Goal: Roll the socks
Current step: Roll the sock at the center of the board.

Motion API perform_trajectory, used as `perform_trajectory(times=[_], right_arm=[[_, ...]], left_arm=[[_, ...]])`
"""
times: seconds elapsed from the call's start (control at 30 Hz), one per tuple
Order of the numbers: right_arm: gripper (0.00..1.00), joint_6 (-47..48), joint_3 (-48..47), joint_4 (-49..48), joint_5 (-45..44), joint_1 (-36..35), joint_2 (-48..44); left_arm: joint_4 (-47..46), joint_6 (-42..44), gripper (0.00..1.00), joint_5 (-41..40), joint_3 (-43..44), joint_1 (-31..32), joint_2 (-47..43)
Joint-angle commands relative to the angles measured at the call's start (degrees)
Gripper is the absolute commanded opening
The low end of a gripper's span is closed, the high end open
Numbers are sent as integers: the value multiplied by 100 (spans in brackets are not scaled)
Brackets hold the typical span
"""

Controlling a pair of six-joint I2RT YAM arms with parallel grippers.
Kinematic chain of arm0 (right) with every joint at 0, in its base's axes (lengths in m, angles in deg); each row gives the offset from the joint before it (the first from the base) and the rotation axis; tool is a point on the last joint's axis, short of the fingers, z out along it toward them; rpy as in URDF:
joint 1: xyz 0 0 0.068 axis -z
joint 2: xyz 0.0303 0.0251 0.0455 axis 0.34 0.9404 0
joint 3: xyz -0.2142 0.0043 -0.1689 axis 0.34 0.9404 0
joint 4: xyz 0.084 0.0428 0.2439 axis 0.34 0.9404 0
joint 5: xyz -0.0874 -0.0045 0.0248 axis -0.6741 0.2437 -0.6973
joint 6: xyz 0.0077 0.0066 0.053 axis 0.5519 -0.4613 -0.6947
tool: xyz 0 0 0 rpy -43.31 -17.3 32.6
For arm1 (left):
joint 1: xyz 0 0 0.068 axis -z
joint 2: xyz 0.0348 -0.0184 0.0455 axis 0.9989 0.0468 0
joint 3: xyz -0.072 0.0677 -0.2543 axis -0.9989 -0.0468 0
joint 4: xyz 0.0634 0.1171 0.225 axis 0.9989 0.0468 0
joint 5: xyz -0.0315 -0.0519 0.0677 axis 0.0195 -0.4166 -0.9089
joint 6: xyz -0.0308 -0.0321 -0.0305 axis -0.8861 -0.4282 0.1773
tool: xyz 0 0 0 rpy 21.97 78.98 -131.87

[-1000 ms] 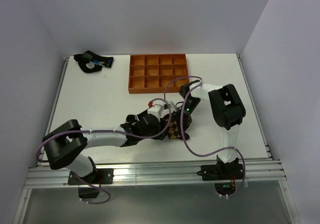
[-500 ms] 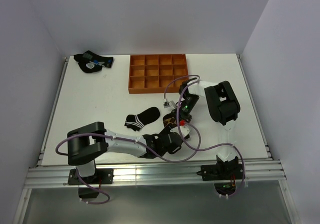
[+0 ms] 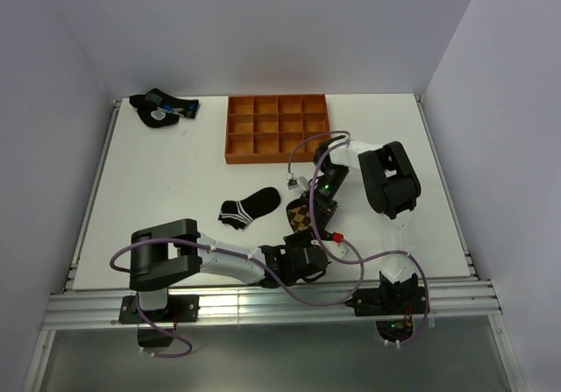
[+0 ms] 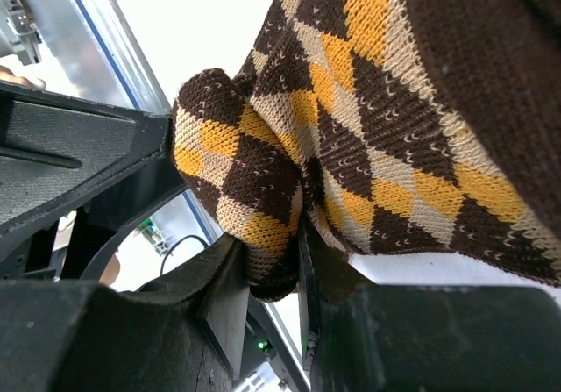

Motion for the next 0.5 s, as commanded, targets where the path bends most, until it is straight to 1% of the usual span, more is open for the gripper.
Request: perform_trajectory(times=[0.0, 0.23, 0.33, 0.43, 0.47], right_arm=[[21, 14, -164, -264, -504, 38, 125], [20, 5, -173, -246, -522, 38, 169], [21, 5, -146, -246, -530, 38, 160], [21, 5, -137, -237, -548, 38, 160], [21, 5, -129, -246, -557, 38, 152]], left_arm=[[-444, 387, 61, -27, 177, 40, 128], [-927, 590, 60, 44, 204, -21, 462], [-998, 529, 59, 78, 247, -74, 603], [-1077, 440, 56, 193, 186, -179, 656], [-1112, 406, 52, 210, 160, -197, 673]])
